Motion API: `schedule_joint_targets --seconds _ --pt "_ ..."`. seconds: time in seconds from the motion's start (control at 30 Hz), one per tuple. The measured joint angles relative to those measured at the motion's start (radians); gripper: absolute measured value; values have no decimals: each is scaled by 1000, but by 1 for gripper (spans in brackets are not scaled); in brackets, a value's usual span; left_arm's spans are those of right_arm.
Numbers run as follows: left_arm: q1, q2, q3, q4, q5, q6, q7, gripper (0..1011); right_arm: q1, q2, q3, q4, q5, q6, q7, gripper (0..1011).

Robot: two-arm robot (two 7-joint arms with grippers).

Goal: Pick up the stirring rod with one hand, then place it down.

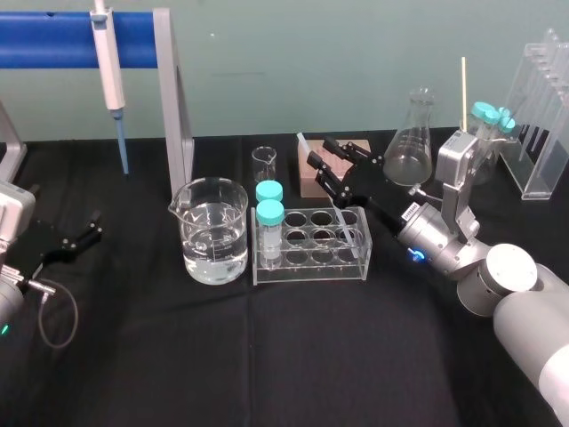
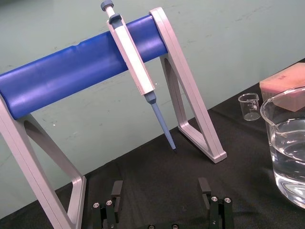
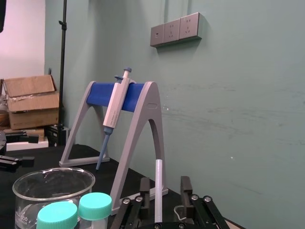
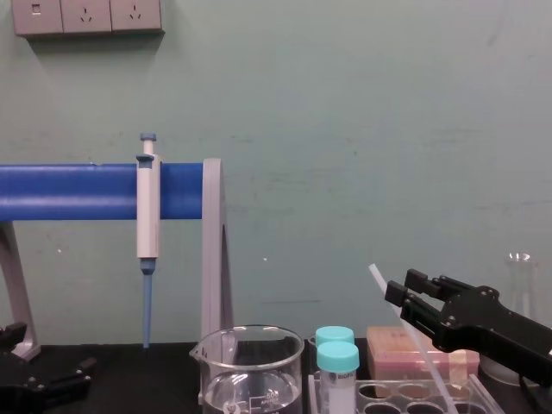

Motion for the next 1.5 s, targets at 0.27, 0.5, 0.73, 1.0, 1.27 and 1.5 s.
schedule_joint_targets --seconds 0.27,0.5,0.73,1.0,1.27,1.5 --pt "0 0 0 0 0 0 0 1000 0 0 0 0 1 0 1 637" --pt "0 0 0 0 0 0 0 1000 0 0 0 0 1 0 1 846" --pt "0 0 0 0 0 0 0 1000 0 0 0 0 1 0 1 1003" --pt "0 0 0 0 0 0 0 1000 -62 17 6 -133 -43 -12 -90 1000" --pt "0 0 0 0 0 0 0 1000 -173 26 60 -360 -109 0 -290 1000" --pt "0 0 0 0 0 0 0 1000 -253 12 134 -502 -122 119 -439 1000"
